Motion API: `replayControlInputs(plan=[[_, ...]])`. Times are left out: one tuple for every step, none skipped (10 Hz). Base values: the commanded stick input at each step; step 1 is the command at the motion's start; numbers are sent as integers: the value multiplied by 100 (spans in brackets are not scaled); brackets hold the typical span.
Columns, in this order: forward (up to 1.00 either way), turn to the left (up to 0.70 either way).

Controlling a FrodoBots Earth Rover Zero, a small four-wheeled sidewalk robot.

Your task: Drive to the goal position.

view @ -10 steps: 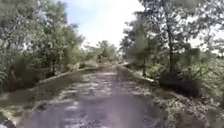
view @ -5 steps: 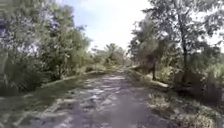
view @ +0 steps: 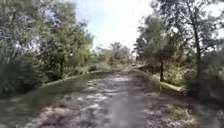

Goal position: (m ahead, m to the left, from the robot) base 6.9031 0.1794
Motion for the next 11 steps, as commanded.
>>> replayControlInputs(plan=[[70,0],[70,0],[70,0],[70,0],[70,0],[70,0],[70,0],[70,0],[70,0],[70,0],[70,0]])
